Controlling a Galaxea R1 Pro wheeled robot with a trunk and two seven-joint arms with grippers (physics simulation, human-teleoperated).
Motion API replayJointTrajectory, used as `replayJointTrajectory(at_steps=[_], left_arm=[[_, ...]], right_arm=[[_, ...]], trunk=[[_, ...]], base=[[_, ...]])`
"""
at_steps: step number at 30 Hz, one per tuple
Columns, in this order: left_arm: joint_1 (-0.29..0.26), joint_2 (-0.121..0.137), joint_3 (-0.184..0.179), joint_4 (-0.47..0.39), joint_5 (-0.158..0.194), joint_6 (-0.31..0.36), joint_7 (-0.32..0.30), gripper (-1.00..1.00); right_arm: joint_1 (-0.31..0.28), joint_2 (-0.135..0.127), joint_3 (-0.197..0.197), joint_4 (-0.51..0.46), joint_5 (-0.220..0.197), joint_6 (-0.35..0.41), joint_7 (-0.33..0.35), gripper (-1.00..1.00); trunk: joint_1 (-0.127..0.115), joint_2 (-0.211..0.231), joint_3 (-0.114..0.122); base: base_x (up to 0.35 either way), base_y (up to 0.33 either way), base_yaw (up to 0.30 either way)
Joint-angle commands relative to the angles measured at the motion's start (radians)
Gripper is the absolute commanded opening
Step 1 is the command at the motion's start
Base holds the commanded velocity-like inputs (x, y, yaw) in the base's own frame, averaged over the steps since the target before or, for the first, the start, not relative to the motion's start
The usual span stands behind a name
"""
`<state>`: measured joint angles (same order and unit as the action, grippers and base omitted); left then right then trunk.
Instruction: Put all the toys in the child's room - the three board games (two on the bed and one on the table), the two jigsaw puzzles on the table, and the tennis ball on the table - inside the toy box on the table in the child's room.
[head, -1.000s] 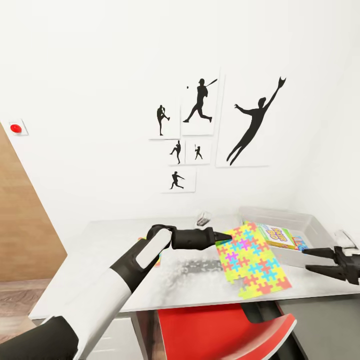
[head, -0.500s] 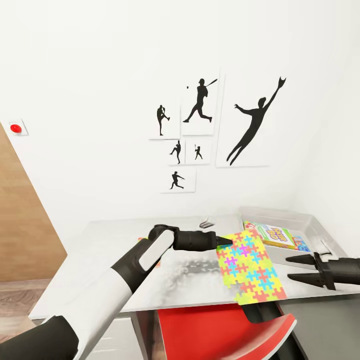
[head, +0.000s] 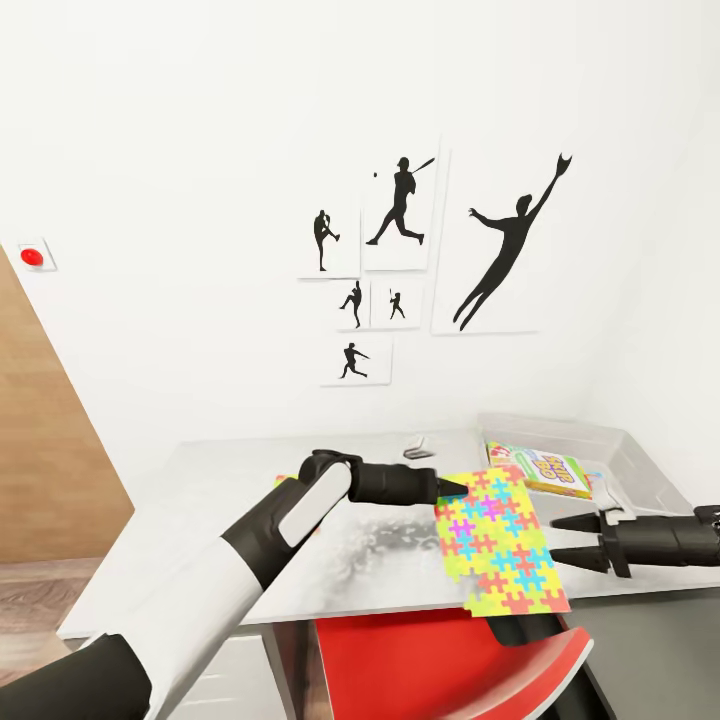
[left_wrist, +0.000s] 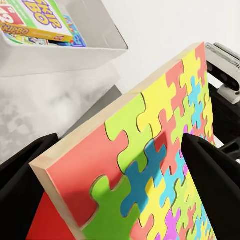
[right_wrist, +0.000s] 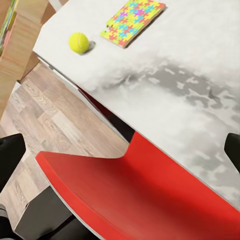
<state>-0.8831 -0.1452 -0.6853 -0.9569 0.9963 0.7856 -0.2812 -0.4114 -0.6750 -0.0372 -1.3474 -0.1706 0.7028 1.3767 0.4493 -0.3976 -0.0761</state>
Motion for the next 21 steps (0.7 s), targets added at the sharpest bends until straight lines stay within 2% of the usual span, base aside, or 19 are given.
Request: replayJointTrajectory(at_steps=[1, 10, 21], left_arm=[[-0.001, -0.015, -0.011, 0.0, 0.017, 0.006, -0.004, -1.0], [-0.001, -0.017, -0.025, -0.01, 0.014, -0.006, 0.006, -1.0], [0.001, -0.016, -0.047, -0.056, 0.014, -0.021, 0.085, -1.0]], right_arm=[[-0.001, 0.001, 0.0, -0.001, -0.007, 0.012, 0.005, 1.0], [-0.005, 0.01, -0.001, -0.001, 0.01, 0.033, 0.005, 1.0], [-0.006, 0.012, -0.002, -0.001, 0.015, 0.05, 0.005, 1.0]], trunk=[[0.001, -0.002, -0.002], [0.001, -0.002, -0.002], [0.001, -0.002, -0.002]], base=[[0.0, 0.0, 0.0], [0.0, 0.0, 0.0], [0.0, 0.0, 0.0]])
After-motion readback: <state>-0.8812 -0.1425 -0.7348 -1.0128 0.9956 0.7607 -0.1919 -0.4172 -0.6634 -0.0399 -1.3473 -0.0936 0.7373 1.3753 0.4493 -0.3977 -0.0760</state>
